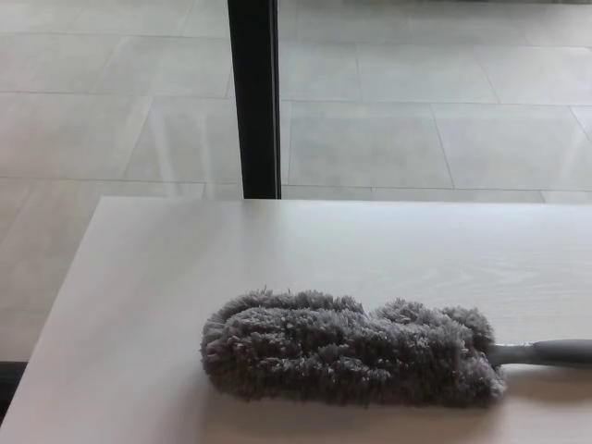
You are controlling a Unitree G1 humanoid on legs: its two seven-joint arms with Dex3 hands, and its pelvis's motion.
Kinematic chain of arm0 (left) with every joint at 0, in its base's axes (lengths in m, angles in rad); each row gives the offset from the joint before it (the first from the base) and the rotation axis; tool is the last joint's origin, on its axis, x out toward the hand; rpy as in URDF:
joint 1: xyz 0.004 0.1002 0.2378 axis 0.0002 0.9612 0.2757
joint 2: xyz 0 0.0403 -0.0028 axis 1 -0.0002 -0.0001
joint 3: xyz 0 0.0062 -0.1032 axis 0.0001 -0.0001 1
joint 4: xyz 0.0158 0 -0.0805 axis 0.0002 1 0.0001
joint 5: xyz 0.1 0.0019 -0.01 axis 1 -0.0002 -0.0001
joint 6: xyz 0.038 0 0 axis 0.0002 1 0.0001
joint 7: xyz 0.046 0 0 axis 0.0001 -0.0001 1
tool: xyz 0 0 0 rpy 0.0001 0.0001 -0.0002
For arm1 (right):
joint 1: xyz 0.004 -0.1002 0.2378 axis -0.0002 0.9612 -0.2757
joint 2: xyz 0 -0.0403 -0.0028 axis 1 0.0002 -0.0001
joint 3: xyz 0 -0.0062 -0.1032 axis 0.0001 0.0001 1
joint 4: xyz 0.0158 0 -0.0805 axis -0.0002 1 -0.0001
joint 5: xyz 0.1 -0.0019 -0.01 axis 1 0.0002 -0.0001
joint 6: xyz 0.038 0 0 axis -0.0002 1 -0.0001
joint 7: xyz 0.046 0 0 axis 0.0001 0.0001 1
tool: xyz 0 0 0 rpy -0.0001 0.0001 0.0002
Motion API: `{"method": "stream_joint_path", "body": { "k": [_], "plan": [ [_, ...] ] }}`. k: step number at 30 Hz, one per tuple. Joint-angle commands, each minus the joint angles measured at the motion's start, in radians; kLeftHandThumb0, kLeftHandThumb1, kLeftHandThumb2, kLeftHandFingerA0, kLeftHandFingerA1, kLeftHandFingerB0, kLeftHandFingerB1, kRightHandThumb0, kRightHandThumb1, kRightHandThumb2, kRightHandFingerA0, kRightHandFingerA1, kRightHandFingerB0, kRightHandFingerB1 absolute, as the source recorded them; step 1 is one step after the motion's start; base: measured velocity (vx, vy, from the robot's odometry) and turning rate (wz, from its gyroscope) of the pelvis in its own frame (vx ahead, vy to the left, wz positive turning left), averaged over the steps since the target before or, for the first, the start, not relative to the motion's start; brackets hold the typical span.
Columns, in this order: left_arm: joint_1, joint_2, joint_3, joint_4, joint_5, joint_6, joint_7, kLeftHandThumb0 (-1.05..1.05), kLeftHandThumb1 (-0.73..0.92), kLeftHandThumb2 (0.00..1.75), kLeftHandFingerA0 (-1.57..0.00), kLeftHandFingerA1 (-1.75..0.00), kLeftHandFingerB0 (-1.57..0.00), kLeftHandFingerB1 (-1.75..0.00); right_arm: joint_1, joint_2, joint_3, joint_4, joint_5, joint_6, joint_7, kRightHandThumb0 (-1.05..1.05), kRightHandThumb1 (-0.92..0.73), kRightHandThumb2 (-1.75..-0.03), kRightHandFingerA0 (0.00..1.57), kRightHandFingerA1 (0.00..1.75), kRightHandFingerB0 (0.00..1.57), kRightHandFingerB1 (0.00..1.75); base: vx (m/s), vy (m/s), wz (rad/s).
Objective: The robot uses its right hand to pick up the duster kept in the middle of the desk and use it to wipe the desk by swiping its surface twice
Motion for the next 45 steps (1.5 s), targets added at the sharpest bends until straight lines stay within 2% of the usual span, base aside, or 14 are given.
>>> {"method": "stream_joint_path", "body": {
  "k": [1, 3, 5, 9, 11, 12, 14, 16, 26, 38, 39, 42, 43, 45],
  "plan": [
    [-0.016, 0.036, 0.060, 0.040, -0.071, -0.058, -0.022, -0.54, 0.48, 0.55, -0.84, -0.72, -0.47, -0.42, -0.095, -0.079, -0.298, 0.008, 0.332, 0.074, 0.065, -0.79, -0.75, -0.62, 0.28, 0.75, 0.04, 0.30, 0.00, 0.000, 0.00],
    [-0.022, 0.035, 0.051, 0.040, -0.058, -0.058, -0.007, -0.55, 0.51, 0.56, -0.89, -0.74, -0.48, -0.41, -0.183, -0.119, -0.415, -0.033, 0.437, 0.173, 0.073, -0.98, -0.69, -1.04, 0.21, 0.44, 0.00, 0.10, 0.00, 0.000, 0.00],
    [-0.026, 0.033, 0.050, 0.041, -0.056, -0.059, -0.011, -0.54, 0.49, 0.56, -0.90, -0.71, -0.47, -0.42, -0.253, -0.154, -0.452, -0.105, 0.456, 0.228, 0.032, -0.87, -0.80, -0.68, 0.00, 0.60, 0.00, 0.00, 0.00, 0.000, 0.00],
    [-0.038, 0.027, 0.061, 0.028, -0.069, -0.057, -0.018, -0.58, 0.39, 0.80, -0.75, -0.75, -0.41, -0.53, -0.382, -0.199, -0.452, -0.289, 0.441, 0.316, -0.008, -1.05, -0.72, -1.08, 0.01, 0.32, 0.00, 0.07, 0.00, 0.000, 0.00],
    [-0.050, 0.024, 0.081, 0.029, -0.090, -0.044, -0.023, -0.52, 0.49, 0.55, -0.84, -0.72, -0.49, -0.45, -0.440, -0.192, -0.431, -0.462, 0.447, 0.395, -0.011, -0.84, -0.80, -0.64, 0.00, 0.45, 0.00, 0.11, 0.00, 0.000, 0.00],
    [-0.056, 0.022, 0.084, 0.032, -0.091, -0.042, -0.020, -0.51, 0.50, 0.55, -0.83, -0.69, -0.50, -0.45, -0.465, -0.180, -0.409, -0.543, 0.433, 0.405, -0.015, -0.88, -0.64, -1.03, 0.02, 0.34, 0.00, 0.15, 0.00, 0.000, 0.00],
    [-0.061, 0.020, 0.094, 0.036, -0.100, -0.038, -0.021, -0.54, 0.39, 0.78, -0.79, -0.75, -0.43, -0.56, -0.481, -0.154, -0.358, -0.674, 0.395, 0.379, -0.008, -0.91, -0.66, -1.03, 0.01, 0.36, 0.00, 0.12, 0.00, 0.000, 0.00],
    [-0.065, 0.023, 0.095, 0.035, -0.101, -0.034, -0.023, -0.48, 0.51, 0.55, -0.75, -0.66, -0.48, -0.45, -0.499, -0.150, -0.288, -0.734, 0.301, 0.334, -0.008, -0.91, -0.61, -0.99, 0.06, 0.59, 0.06, 0.18, 0.00, 0.000, 0.00],
    [-0.079, 0.031, 0.110, 0.040, -0.112, -0.017, -0.035, -0.49, 0.49, 0.55, -0.73, -0.60, -0.46, -0.42, -0.625, 0.019, 0.091, -1.099, 0.124, 0.222, 0.092, -0.73, -0.70, -0.62, 0.48, 0.42, 0.32, 0.31, 0.00, 0.000, 0.00],
    [-0.084, 0.031, 0.128, 0.036, -0.110, -0.040, -0.056, -0.53, 0.37, 0.77, -0.64, -0.66, -0.41, -0.54, -0.684, 0.019, 0.478, -0.890, -0.222, 0.025, 0.113, -0.73, -0.63, -0.60, 0.48, 0.45, 0.40, 0.33, 0.00, 0.000, 0.00],
    [-0.090, 0.031, 0.146, 0.040, -0.129, -0.027, -0.069, -0.52, 0.36, 0.76, -0.61, -0.67, -0.41, -0.55, -0.688, 0.018, 0.512, -0.868, -0.233, 0.013, 0.126, -0.70, -0.48, -0.88, 0.41, 0.59, 0.33, 0.46, 0.00, 0.000, 0.00],
    [-0.087, 0.034, 0.134, 0.040, -0.111, -0.035, -0.071, -0.57, 0.38, 0.78, -0.69, -0.67, -0.42, -0.53, -0.701, 0.007, 0.585, -0.824, -0.271, -0.028, 0.128, -0.68, -0.61, -0.59, 0.48, 0.58, 0.44, 0.36, 0.00, 0.000, 0.00],
    [-0.087, 0.035, 0.129, 0.039, -0.104, -0.035, -0.062, -0.57, 0.38, 0.78, -0.68, -0.68, -0.43, -0.54, -0.704, 0.010, 0.602, -0.808, -0.265, -0.044, 0.137, -0.66, -0.47, -0.88, 0.44, 0.63, 0.38, 0.49, 0.00, 0.000, 0.00],
    [-0.092, 0.038, 0.124, 0.037, -0.098, -0.036, -0.060, -0.52, 0.48, 0.54, -0.75, -0.59, -0.48, -0.43, -0.694, 0.025, 0.617, -0.779, -0.208, -0.078, 0.168, -0.60, -0.58, -0.59, 0.47, 0.54, 0.47, 0.35, 0.00, 0.000, 0.00]
  ]
}}
